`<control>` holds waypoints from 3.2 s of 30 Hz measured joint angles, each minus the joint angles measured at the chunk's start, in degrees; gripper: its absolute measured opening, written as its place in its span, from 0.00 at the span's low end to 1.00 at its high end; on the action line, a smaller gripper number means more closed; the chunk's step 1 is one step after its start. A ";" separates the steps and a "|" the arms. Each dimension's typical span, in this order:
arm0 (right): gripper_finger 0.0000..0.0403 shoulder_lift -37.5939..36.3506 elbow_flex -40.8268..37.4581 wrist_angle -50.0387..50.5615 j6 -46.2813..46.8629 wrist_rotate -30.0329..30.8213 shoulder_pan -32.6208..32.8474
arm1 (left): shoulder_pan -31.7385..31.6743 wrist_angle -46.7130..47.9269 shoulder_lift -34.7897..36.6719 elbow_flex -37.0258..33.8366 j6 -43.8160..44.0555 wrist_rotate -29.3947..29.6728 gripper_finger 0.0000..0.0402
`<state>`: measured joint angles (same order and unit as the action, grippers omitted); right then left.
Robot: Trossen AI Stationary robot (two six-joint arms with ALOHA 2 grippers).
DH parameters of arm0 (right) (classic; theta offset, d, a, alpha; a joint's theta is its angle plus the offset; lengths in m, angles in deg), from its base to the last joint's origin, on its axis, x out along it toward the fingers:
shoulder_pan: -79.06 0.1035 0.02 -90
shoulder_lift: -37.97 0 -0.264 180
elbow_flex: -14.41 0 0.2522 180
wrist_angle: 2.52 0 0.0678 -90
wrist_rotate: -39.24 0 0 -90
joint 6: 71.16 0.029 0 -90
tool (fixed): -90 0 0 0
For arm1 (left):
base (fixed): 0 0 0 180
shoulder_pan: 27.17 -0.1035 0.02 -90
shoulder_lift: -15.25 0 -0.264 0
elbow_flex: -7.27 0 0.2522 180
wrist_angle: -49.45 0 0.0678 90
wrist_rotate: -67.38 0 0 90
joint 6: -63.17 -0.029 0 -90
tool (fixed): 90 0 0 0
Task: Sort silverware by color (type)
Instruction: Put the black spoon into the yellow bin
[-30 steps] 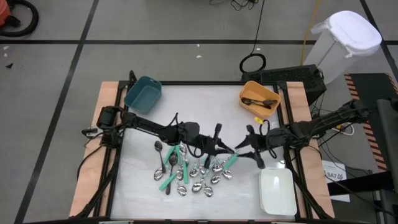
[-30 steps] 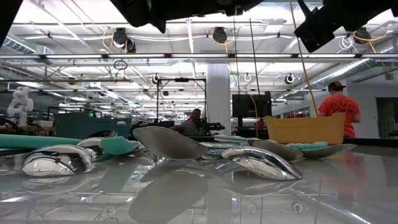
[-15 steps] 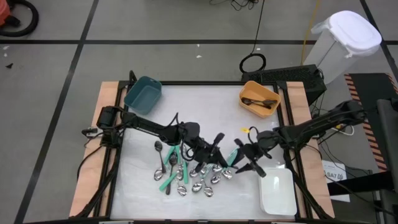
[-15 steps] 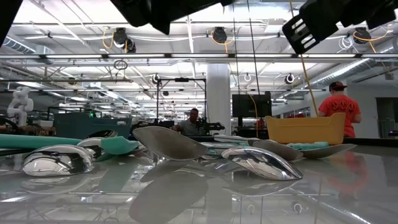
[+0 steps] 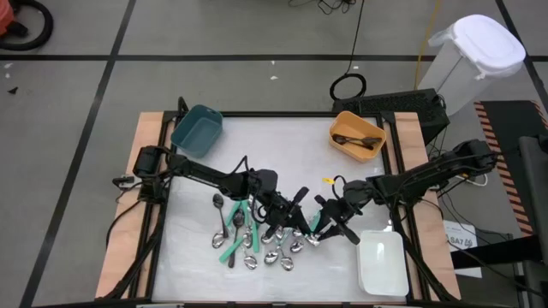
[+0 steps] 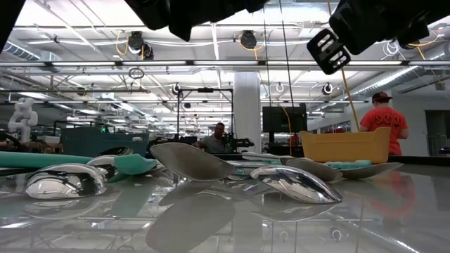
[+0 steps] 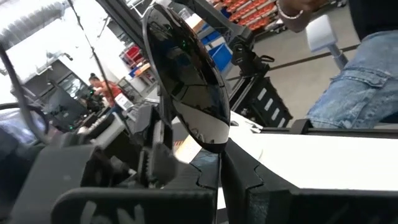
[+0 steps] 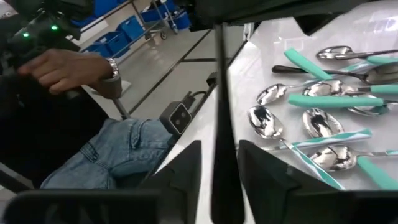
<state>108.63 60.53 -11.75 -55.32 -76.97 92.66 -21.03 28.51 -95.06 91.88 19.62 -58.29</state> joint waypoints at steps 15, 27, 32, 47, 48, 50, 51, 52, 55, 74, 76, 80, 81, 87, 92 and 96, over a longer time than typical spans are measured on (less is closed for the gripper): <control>0.10 -1.02 -0.09 1.51 -0.15 -1.58 -1.22 | 1.76 -0.06 -0.02 0.00 5.55 11.32 0.07; 0.01 -11.73 0.03 12.17 -1.00 9.64 -1.15 | 3.78 4.42 2.54 0.00 18.54 29.46 0.32; 0.00 -15.73 0.02 19.19 -1.38 14.84 -1.15 | 4.24 14.49 5.81 0.07 23.35 35.12 0.33; 0.00 -19.52 7.74 45.53 -3.84 40.03 -5.85 | 4.46 42.10 6.77 -0.04 40.64 42.36 0.33; 0.00 -19.50 8.64 46.94 -4.57 39.95 -6.89 | 4.46 42.27 6.88 0.08 40.36 42.74 0.33; 0.00 -19.57 10.52 49.19 -6.19 39.78 -9.26 | 4.50 44.03 6.86 0.08 40.22 44.49 0.33; 0.00 -19.57 11.43 50.05 -6.93 39.75 -10.40 | 4.50 45.11 6.80 0.06 39.95 45.55 0.33; 0.00 -19.57 12.27 51.41 -7.58 39.78 -11.55 | 4.50 45.86 6.78 0.04 39.70 46.41 0.33; 0.00 -19.53 14.25 54.94 -9.58 39.72 -15.35 | 4.24 45.83 6.86 -1.37 39.33 48.15 0.33; 0.00 -12.81 16.00 64.09 -22.02 35.93 -44.52 | 3.03 14.70 20.21 -27.37 42.68 49.03 0.33; 0.00 -10.55 16.02 63.89 -23.05 35.00 -47.50 | 3.80 14.95 20.14 -27.47 42.48 48.96 0.33; 0.00 -6.37 16.00 64.19 -24.48 35.03 -52.25 | 4.26 16.79 19.51 -27.45 42.45 48.68 0.33; 0.00 -5.47 16.01 64.39 -24.72 35.03 -53.11 | 4.23 17.83 19.45 -27.46 42.53 48.60 0.33; 0.00 -1.67 16.00 64.68 -26.71 35.08 -56.83 | 4.20 18.44 19.45 -27.45 42.36 47.18 0.33; 0.01 0.53 16.00 66.28 -29.21 35.31 -59.36 | 4.17 18.37 19.45 -27.45 42.36 46.40 0.33; 0.01 1.70 16.00 67.03 -30.59 35.34 -60.96 | 4.20 18.16 19.45 -27.45 42.29 45.65 0.33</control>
<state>110.33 76.53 55.28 -85.91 -41.64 31.70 -16.84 46.68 -75.60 64.43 61.91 -12.64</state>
